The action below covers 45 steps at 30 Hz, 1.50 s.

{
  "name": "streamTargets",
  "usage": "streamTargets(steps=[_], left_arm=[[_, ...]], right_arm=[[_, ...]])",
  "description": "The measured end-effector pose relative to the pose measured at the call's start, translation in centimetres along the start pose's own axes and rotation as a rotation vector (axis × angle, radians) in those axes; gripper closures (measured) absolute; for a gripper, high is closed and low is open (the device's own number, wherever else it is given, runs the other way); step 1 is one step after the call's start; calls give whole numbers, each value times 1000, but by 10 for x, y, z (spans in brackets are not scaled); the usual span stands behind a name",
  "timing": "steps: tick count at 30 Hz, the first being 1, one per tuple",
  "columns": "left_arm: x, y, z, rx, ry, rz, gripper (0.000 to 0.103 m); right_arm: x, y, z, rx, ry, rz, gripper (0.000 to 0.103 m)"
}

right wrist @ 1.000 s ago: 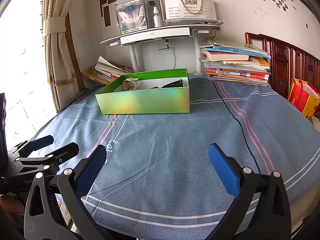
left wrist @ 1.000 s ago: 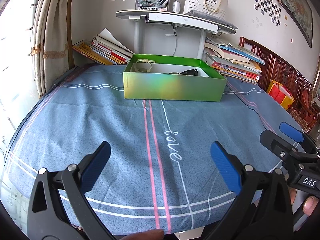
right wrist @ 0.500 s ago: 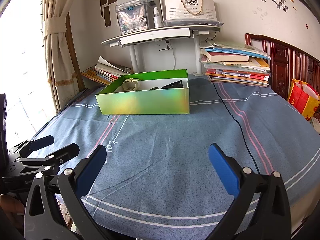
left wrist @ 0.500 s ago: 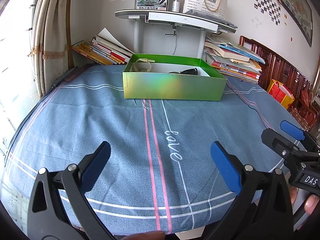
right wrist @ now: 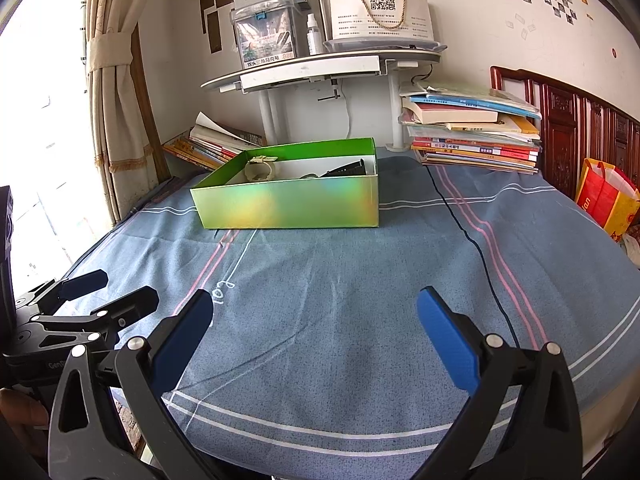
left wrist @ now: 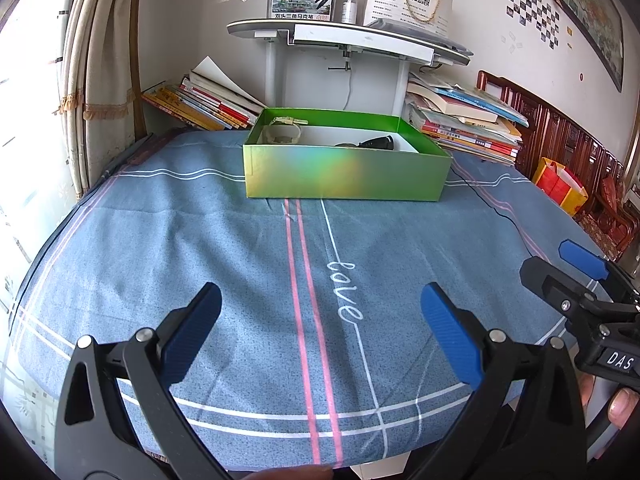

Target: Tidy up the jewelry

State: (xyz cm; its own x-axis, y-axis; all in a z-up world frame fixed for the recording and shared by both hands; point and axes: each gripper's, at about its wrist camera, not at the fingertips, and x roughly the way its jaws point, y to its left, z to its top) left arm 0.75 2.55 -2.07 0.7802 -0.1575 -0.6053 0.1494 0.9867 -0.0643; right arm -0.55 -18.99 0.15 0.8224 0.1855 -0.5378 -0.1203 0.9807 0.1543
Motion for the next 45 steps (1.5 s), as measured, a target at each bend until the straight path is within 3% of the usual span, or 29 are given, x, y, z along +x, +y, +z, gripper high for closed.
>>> streamTargets(steps=[45], left_arm=[[9, -1, -3, 7, 20, 8, 4]], right_arm=[[6, -5, -3, 14, 20, 2, 3]])
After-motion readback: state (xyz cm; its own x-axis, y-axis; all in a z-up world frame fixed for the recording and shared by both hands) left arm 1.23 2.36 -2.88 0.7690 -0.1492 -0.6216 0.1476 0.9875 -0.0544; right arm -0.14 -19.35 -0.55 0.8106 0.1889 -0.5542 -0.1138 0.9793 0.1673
